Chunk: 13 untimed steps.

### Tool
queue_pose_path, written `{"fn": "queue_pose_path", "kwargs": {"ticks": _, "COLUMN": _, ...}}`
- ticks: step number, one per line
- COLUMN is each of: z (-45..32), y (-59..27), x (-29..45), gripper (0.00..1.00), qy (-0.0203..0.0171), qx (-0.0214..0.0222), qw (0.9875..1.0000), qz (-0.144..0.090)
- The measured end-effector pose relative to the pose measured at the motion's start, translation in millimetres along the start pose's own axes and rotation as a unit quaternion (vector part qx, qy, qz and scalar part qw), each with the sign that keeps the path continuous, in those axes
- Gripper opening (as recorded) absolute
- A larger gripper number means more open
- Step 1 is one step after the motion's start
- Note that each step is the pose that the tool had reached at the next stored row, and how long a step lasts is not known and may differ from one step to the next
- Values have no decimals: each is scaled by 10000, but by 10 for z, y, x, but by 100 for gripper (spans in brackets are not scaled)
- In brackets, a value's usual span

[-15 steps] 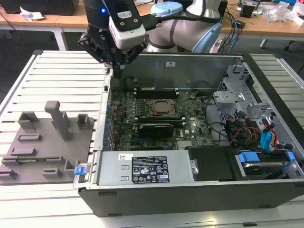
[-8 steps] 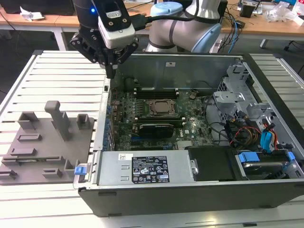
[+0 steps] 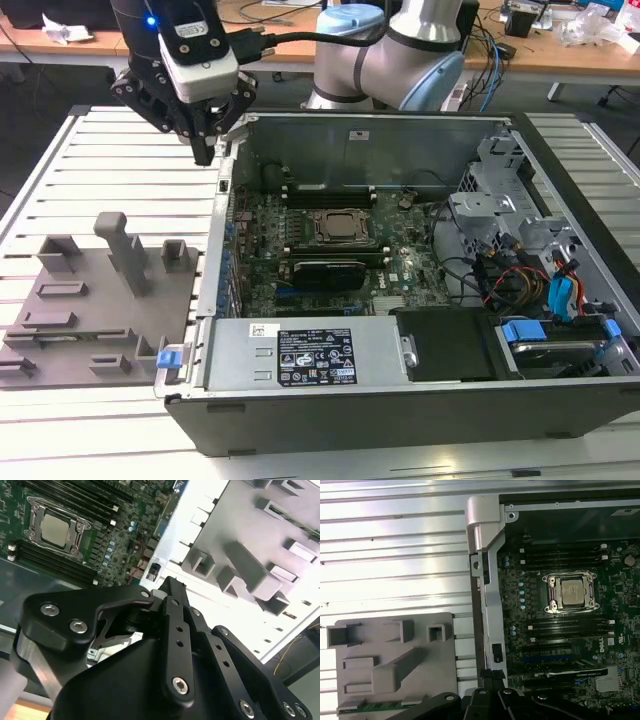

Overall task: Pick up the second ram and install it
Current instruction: 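Reach for the second ram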

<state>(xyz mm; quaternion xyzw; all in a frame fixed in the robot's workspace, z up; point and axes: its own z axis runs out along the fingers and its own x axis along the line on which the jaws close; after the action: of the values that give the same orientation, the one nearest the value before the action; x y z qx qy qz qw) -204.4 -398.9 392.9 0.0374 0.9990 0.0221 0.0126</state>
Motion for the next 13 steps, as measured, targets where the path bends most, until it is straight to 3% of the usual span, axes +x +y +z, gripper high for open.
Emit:
{"fn": "queue_pose_path", "kwargs": {"ticks": 7, "z": -4, "y": -14, "x": 186, "gripper": 11, "qy": 0, "qx": 0, "qw": 10000, "qz": 0}}
{"fn": "queue_pose_path", "kwargs": {"ticks": 10, "z": -7, "y": -24, "x": 328, "gripper": 11, "qy": 0, "qx": 0, "qw": 10000, "qz": 1}}
{"fn": "queue_pose_path", "kwargs": {"ticks": 13, "z": -9, "y": -30, "x": 409, "gripper": 11, "qy": 0, "qx": 0, "qw": 10000, "qz": 0}}
